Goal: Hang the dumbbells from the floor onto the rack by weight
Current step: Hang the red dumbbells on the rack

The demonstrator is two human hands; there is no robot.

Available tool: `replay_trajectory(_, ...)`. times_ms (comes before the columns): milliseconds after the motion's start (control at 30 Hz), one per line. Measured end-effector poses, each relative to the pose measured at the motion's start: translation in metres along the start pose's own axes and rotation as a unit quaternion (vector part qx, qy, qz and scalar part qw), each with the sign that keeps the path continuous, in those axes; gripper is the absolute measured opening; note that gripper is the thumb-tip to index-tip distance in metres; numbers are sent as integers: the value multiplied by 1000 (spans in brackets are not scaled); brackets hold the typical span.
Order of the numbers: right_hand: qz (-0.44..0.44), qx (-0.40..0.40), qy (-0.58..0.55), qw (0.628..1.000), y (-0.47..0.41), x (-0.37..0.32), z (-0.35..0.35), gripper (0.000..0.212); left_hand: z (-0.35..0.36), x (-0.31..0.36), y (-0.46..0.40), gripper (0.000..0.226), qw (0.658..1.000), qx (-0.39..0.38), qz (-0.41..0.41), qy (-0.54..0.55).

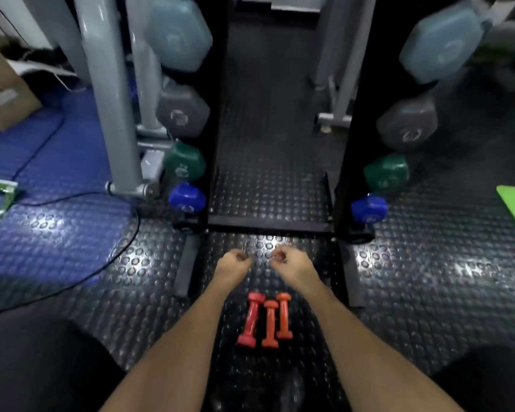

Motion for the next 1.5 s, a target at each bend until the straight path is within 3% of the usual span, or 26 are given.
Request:
replay_trajectory(433,66,-110,95,987,-6,95,124,24,95,-90,-36,36,987,-105,-5,-122)
replay_trajectory(533,60,-105,103,987,-4,103,131,37,116,-97,-35,43,976,-149,18,-158)
replay_trajectory(633,62,-74,84,992,-5,105,128,40,132,-105,-44,53,972,-143,36,-185)
replay_trajectory(833,76,-9,59,995,-13,107,115,39,112,-86,-47,40,968,-141,40,-206)
replay_trajectory(1000,101,-45,8,994,-16,99,108,28,79,-68,-45,34,945,-164,54,-277)
replay_trajectory(1100,105,-103,3,989,-17,82,102,23,53,-58,-42,20,950,-183,26,-252)
replay_trajectory(1233,55,-148,22,987,-15,47,81,25,9,-43,-38,22,975,-168,-41,-141)
replay_trajectory(1367,47,-81,15,996,-17,5,54,33,-40,-7,-27,16,994,-97,-57,9)
replay_trajectory(1500,89,25,-53,994,-31,-37,14,42,-72,36,-8,18,983,-63,-51,165)
Point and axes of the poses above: each hand's wrist, its own y-axis away from the middle knuckle, its own z-axis out of the palm, x = y × z, the point moved 3 cm from there along -y, towards the middle knuckle, and after that the axes turned 13 degrees about x, right-handed, at the moved point
